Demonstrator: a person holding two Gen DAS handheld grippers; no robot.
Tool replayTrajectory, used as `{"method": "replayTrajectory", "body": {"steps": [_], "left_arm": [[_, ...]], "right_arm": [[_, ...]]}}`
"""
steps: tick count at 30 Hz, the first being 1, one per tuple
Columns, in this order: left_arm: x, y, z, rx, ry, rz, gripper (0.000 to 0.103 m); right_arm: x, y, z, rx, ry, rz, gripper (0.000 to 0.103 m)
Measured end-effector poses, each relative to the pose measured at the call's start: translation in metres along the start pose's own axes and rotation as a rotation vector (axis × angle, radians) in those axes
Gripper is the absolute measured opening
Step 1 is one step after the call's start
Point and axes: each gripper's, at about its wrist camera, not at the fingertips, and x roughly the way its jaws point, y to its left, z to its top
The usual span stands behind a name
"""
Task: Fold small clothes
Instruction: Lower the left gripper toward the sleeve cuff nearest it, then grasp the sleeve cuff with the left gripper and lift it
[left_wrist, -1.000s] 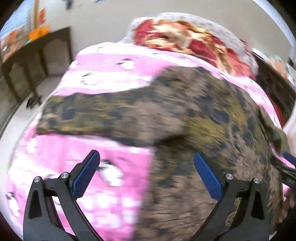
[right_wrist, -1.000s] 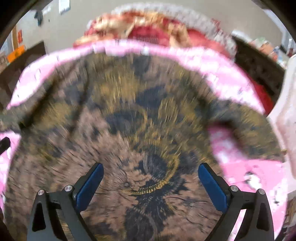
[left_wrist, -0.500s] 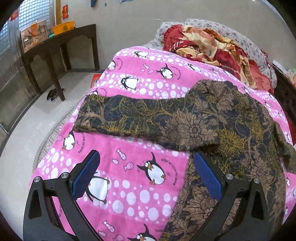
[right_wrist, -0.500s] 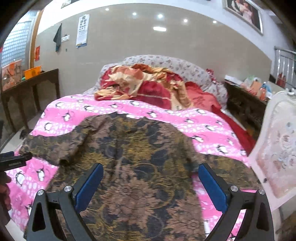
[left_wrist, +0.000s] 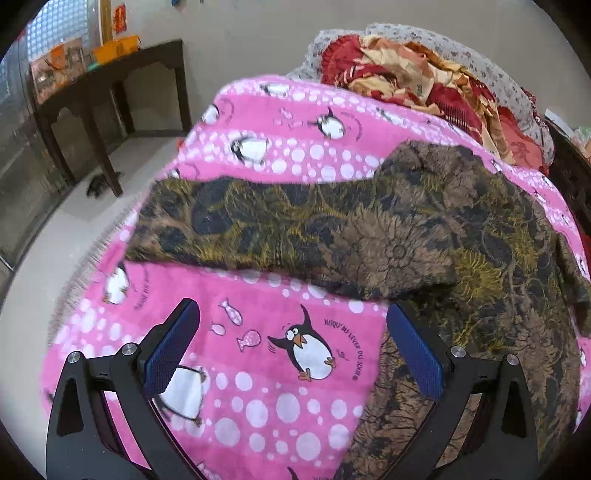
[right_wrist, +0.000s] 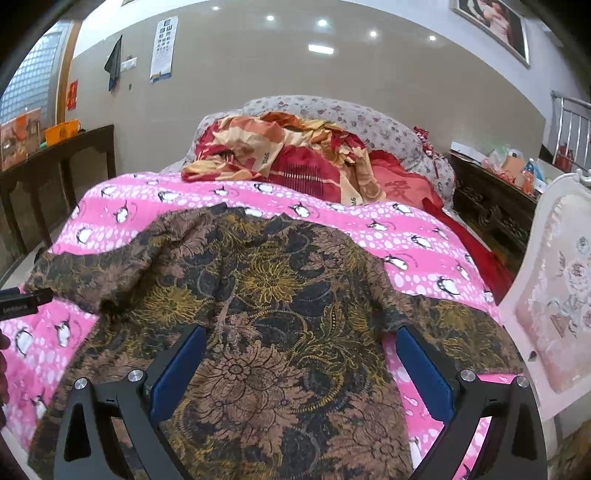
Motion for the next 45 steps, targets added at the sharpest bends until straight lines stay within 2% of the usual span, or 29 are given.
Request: {"method": "replayTrajectory", "body": {"steps": [4,7,10,12,13,15,17,18,21,26,27,28,29,31,32,33,34,37,40,43,45], "left_arm": [[0.007,0.040,-0.006,-0.111,-0.015,-0.141,0.102],[0.004,0.085,0.004,-0.228,-0.030,-0.220,0.102],[0.004,0.123,0.016,-0.330,-0.047,-0.301,0.102],[0.013,0.144,0.019,-0.420,-0.035,-0.404,0.101],[0.019,0.152,0.018,-0.470,-0.029,-0.439,0.097],[0.033,0.167,0.014,-0.594,-0.017,-0.501,0.097],[0.057,0.178,0.005,-0.730,0.043,-0.563,0.097],[0.060,0.179,0.005,-0.747,0.048,-0.559,0.096],[0.064,0.179,0.020,-0.708,0.024,-0.527,0.096],[0.079,0.192,0.042,-0.749,-0.032,-0.501,0.096],[0.078,0.192,0.041,-0.745,-0.035,-0.488,0.092],[0.077,0.190,0.041,-0.728,-0.030,-0.444,0.080],[0.078,0.191,0.039,-0.717,-0.023,-0.409,0.072],[0.078,0.190,0.039,-0.678,-0.002,-0.338,0.042],[0.078,0.190,0.040,-0.656,0.014,-0.299,0.033],[0.079,0.190,0.041,-0.628,0.033,-0.262,0.017],[0.078,0.190,0.043,-0.605,0.038,-0.246,0.011],[0.053,0.191,0.051,-0.547,-0.028,-0.212,0.009],[0.009,0.211,0.072,-0.525,-0.186,-0.139,0.007],[-0.024,0.240,0.089,-0.546,-0.293,-0.069,0.007],[-0.030,0.252,0.097,-0.560,-0.298,-0.076,0.007]], "right_arm": [[0.049,0.002,-0.022,-0.032,0.062,-0.020,0.102],[0.091,0.002,-0.048,-0.050,0.148,-0.034,0.102],[0.123,-0.002,-0.072,-0.010,0.249,-0.030,0.101],[0.126,-0.007,-0.071,0.023,0.245,-0.030,0.102],[0.126,-0.008,-0.071,0.033,0.241,-0.034,0.102],[0.129,-0.010,-0.073,0.043,0.256,-0.038,0.102],[0.130,-0.009,-0.074,0.035,0.261,-0.052,0.102],[0.130,-0.008,-0.072,0.025,0.262,-0.060,0.102],[0.131,-0.004,-0.071,0.002,0.251,-0.083,0.102],[0.129,-0.001,-0.072,0.004,0.249,-0.081,0.102],[0.129,-0.001,-0.072,0.009,0.250,-0.076,0.102],[0.129,-0.002,-0.072,0.011,0.251,-0.074,0.102],[0.130,-0.002,-0.072,0.012,0.252,-0.073,0.102],[0.130,-0.002,-0.072,0.010,0.251,-0.075,0.102],[0.130,-0.002,-0.072,0.010,0.251,-0.075,0.102],[0.131,-0.003,-0.072,0.009,0.251,-0.075,0.102],[0.132,-0.003,-0.072,0.010,0.251,-0.075,0.102],[0.131,-0.002,-0.072,0.013,0.253,-0.072,0.102],[0.132,-0.004,-0.072,0.021,0.255,-0.064,0.102],[0.132,-0.004,-0.072,0.021,0.256,-0.063,0.102],[0.132,-0.004,-0.072,0.023,0.256,-0.060,0.102]]}}
